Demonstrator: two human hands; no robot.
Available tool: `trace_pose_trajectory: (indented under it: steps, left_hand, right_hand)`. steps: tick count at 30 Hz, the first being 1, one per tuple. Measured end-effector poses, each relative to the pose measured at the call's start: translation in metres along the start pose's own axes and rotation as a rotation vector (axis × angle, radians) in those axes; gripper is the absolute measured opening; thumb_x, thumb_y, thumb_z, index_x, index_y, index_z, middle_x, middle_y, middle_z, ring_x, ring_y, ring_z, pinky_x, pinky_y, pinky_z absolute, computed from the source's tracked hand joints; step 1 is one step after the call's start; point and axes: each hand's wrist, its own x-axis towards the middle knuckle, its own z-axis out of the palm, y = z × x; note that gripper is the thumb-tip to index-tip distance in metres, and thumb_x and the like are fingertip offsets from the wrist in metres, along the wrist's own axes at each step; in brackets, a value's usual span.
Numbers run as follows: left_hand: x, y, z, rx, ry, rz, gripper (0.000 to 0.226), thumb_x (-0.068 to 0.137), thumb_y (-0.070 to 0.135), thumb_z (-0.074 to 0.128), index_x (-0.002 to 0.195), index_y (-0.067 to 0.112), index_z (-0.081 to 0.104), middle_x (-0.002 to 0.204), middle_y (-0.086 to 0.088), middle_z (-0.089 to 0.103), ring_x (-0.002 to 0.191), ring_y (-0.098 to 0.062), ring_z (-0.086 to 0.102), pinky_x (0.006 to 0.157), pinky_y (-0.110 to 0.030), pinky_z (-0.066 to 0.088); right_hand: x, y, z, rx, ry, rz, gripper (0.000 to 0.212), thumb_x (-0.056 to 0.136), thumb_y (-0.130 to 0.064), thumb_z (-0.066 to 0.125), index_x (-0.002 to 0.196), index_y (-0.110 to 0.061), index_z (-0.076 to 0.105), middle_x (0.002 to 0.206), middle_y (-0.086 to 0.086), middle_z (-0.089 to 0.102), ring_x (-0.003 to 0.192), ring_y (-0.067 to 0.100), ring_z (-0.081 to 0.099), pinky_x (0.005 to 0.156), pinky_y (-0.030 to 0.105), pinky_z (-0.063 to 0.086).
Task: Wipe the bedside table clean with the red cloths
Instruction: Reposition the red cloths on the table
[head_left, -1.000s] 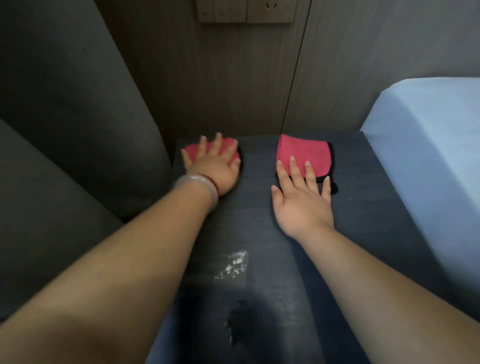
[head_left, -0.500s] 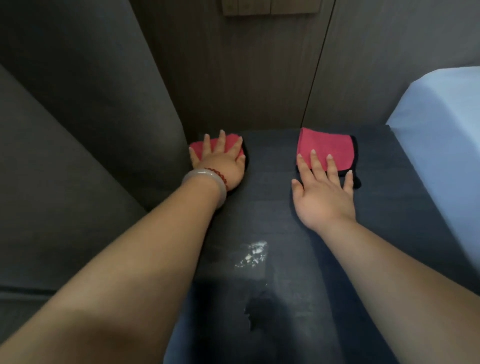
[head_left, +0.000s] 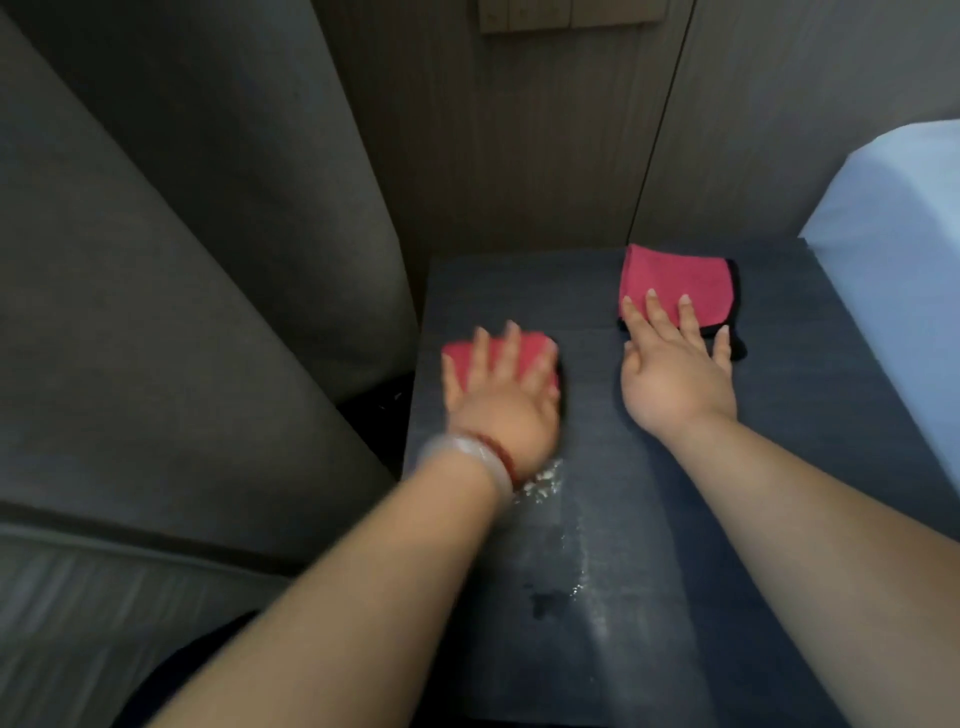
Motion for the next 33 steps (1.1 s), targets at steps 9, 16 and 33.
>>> trace_pose_trajectory:
  steps: [9, 16, 33]
  left_hand:
    - [0.010, -0.029, -0.015, -0.014, -0.117, -0.119, 0.055, 0.101, 0.048, 0.021, 0.152, 0.044, 0.001, 0.163, 0.006, -0.015, 0.148, -0.025, -0.016, 0.116, -0.055, -0.009]
    - [-0.073, -0.006, 0.015, 0.019, 0.016, 0.127, 0.055, 0.100, 0.049, 0.024, 0.151, 0.047, 0.004, 0.163, 0.008, -0.010, 0.149, -0.023, -0.014, 0.116, -0.053, -0.011]
    - [-0.043, -0.023, 0.005, 0.000, -0.039, 0.044, 0.056, 0.099, 0.052, 0.024, 0.151, 0.047, 0.004, 0.163, 0.007, -0.011, 0.149, -0.025, -0.013, 0.117, -0.055, -0.007]
  right_hand:
    - [-0.019, 0.007, -0.002, 0.094, 0.055, -0.088, 0.054, 0.101, -0.014, 0.032, 0.154, -0.015, 0.025, 0.163, 0.002, 0.014, 0.151, 0.020, 0.005, 0.121, 0.039, 0.002]
    - [-0.048, 0.009, -0.001, -0.044, -0.029, -0.070, 0.055, 0.104, -0.034, 0.022, 0.156, -0.018, 0.013, 0.164, -0.002, 0.004, 0.151, 0.016, 0.000, 0.121, 0.035, 0.000]
    - [-0.070, 0.011, 0.005, -0.121, -0.036, -0.040, 0.056, 0.103, -0.037, 0.018, 0.157, -0.024, 0.009, 0.164, -0.005, 0.003, 0.151, 0.017, -0.001, 0.122, 0.037, 0.000]
